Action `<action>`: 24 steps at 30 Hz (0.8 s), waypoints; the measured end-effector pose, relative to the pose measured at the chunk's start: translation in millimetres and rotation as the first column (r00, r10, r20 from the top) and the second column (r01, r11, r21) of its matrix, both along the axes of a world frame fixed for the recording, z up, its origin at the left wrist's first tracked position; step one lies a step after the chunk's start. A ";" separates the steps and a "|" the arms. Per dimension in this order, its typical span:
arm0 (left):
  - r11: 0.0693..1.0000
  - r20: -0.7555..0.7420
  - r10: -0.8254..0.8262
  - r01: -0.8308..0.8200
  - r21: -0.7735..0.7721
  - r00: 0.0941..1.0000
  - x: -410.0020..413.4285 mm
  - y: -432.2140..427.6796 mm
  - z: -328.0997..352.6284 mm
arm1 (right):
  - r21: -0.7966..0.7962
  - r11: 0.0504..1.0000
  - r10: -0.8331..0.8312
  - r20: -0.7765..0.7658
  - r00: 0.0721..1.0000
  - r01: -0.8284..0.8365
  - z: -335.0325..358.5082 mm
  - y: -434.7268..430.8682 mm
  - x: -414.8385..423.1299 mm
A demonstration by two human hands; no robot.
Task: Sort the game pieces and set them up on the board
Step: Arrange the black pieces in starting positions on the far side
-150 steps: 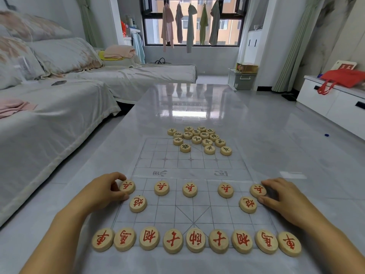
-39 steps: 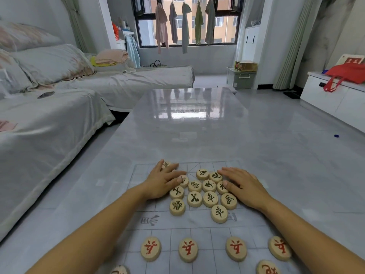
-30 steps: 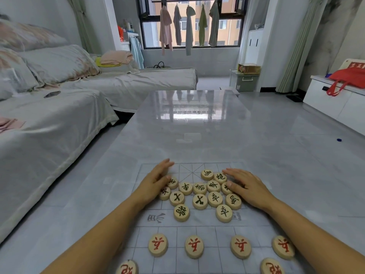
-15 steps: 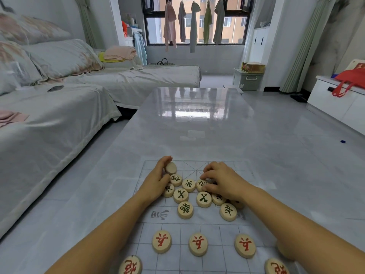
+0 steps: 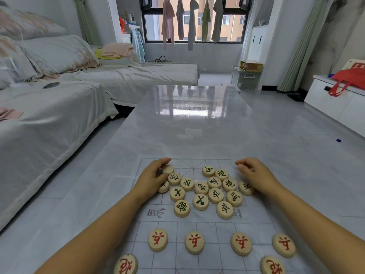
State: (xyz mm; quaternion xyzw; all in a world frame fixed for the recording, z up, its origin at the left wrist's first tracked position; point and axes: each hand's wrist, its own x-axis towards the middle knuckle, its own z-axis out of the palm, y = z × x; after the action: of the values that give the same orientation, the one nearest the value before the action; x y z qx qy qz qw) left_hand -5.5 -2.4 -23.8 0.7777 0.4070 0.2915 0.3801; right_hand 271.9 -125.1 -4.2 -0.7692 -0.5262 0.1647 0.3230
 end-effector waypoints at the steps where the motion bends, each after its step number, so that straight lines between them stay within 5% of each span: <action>1: 1.000 0.003 0.005 -0.005 -0.019 1.000 0.6 -0.3 1.3 | -0.009 1.000 0.010 0.020 1.000 -0.010 -6.0 -5.2 2.7; 8: 0.999 -0.191 -0.052 0.050 -0.017 0.980 4.8 8.8 15.1 | 0.107 0.994 -0.012 -0.003 1.000 0.012 -17.5 -12.0 1.5; 18: 0.992 -0.127 0.123 -0.125 -0.007 0.984 -2.9 16.4 16.6 | 0.097 0.995 -0.009 -0.002 1.000 0.009 -23.7 -12.0 5.3; 24: 0.987 -0.215 0.159 -0.157 0.026 0.964 -0.3 19.6 14.5 | 0.091 0.996 0.002 0.007 1.000 -0.002 -23.4 -11.7 5.5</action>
State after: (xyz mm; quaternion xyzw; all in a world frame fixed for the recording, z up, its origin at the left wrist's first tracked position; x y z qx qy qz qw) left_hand -5.8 17.2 -9.4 0.7714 0.5055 0.2363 0.3058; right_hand 277.4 -136.7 -27.6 -0.7538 -0.5351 0.1383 0.3555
